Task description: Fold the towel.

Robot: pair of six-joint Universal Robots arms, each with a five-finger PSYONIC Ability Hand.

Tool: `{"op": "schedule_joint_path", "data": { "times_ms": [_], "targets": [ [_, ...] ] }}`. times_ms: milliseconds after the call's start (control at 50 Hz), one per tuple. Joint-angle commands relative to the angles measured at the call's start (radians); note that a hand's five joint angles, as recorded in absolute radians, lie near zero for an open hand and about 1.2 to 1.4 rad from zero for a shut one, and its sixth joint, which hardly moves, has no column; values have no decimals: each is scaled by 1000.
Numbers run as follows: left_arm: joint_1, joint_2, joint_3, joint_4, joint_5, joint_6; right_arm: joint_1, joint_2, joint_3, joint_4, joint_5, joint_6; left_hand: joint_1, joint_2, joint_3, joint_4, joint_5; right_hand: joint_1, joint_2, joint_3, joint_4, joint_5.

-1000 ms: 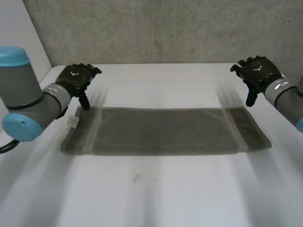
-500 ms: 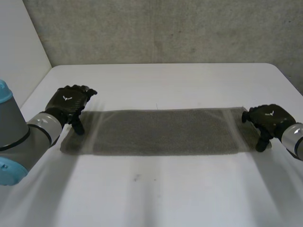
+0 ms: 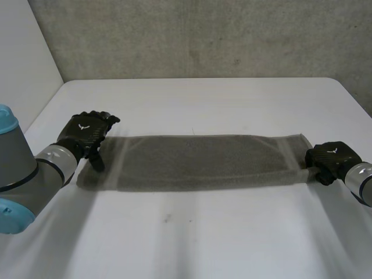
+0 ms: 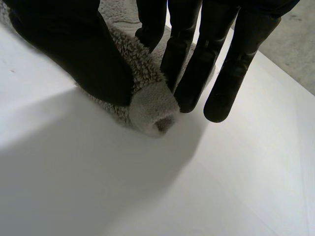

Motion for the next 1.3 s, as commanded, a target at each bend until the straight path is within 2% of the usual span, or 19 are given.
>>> {"op": "schedule_joint_path", "data": {
  "times_ms": [20,180,260,400,440,500,540,560,580,760,920,1060,1080,1100,1120,1140,1220,1260,1300],
  "targets": [
    [1,2,-8,19,0,0,-38,7,-13,-21,6,-8,4,15,11,9,-22,78,240,239,239,249],
    [-2,3,-16,29,-2,0,-165,-10,-37,-3,5,-52,4,15,11,9,-22,78,240,239,239,249],
    [-2,5,-25,29,-3,2,-276,-50,-74,23,9,-150,1,12,8,6,-25,78,240,239,239,249],
    [-3,14,-37,29,-2,2,-248,-69,-163,97,20,-201,1,12,8,6,-25,78,240,239,239,249],
    [-2,31,-45,31,-2,2,-131,-94,-209,103,35,-157,1,12,8,6,-25,78,240,239,239,249],
    [-2,40,-48,32,-2,2,-56,-99,-238,102,43,-130,-2,10,5,3,-27,78,240,239,239,249],
    [-3,40,-48,32,-2,2,92,-95,-292,100,58,-101,-2,10,5,3,-27,78,240,239,239,249],
    [-3,40,-48,32,-2,2,92,-95,-292,100,59,-101,-2,10,5,3,-27,78,240,239,239,249],
    [-5,42,-48,32,-2,2,170,-87,-318,97,66,-94,-2,10,5,3,-27,78,240,239,239,249],
    [-3,55,-47,32,-5,2,636,92,-500,53,125,-37,-2,10,5,3,-27,78,240,239,239,249],
    [-6,57,-48,32,-5,0,825,259,-551,39,100,-6,-2,10,5,3,-27,78,240,239,239,249],
    [-11,57,-47,34,-5,0,861,284,-534,39,37,21,-3,9,5,3,-28,78,240,239,239,249],
    [-13,57,-45,35,-5,0,861,278,-531,42,33,25,-3,9,5,3,-28,-93,69,68,68,79],
    [-13,57,-45,35,-5,0,861,278,-531,42,32,25,-3,9,5,3,-28,-94,68,66,67,77],
    [-14,57,-41,35,-5,0,861,269,-525,46,36,28,-3,9,5,3,-28,-696,-534,-535,-535,-525],
    [-16,54,-36,38,-5,0,858,248,-518,50,45,32,-3,9,5,3,-28,-1144,-982,-983,-983,-972],
    [-20,54,-28,46,-5,0,841,179,-482,54,58,67,-3,9,5,3,-28,-1144,-982,-983,-983,-972],
    [-38,54,-14,58,-6,-6,796,137,-451,56,66,103,-2,10,5,3,-27,-1144,-982,-983,-983,-972],
    [-54,54,-7,63,-6,-8,682,47,-371,60,69,184,-2,10,5,3,-27,-1144,-982,-983,-983,-972]
  ]
}}
